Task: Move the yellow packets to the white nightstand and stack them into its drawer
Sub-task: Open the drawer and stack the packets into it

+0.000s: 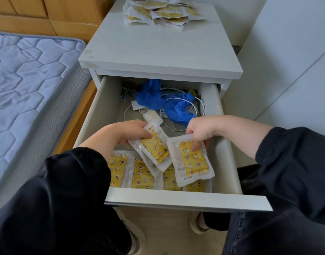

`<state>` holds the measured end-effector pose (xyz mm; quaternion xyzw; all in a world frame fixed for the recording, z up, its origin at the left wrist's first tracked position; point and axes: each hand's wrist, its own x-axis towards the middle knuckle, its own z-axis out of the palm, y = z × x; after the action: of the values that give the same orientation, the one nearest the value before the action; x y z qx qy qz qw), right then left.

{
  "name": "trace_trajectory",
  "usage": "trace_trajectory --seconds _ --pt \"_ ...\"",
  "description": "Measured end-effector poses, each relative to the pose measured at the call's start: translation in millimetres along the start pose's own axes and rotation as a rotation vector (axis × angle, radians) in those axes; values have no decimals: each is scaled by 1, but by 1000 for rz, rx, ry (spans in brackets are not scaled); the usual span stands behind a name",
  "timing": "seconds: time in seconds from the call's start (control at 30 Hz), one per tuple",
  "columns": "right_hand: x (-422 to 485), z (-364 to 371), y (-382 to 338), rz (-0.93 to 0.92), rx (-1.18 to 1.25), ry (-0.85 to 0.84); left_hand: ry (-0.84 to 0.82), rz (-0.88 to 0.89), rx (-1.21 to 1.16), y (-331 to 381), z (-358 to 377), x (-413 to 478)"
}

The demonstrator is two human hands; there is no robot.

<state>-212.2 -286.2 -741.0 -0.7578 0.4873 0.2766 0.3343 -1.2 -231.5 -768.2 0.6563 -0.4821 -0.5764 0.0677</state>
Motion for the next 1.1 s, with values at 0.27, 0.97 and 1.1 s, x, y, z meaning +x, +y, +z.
trace_trajectory --seconds 0.27,0.97,1.1 --pt "-5 32 -21 87 -675 -153 11 -18 11 -3 -3 3" --pt "-3 74 -10 -626 -1083 127 158 -17 37 -5 -16 2" --pt "-10 64 -10 -465 -730 102 137 41 -4 -6 -17 0"
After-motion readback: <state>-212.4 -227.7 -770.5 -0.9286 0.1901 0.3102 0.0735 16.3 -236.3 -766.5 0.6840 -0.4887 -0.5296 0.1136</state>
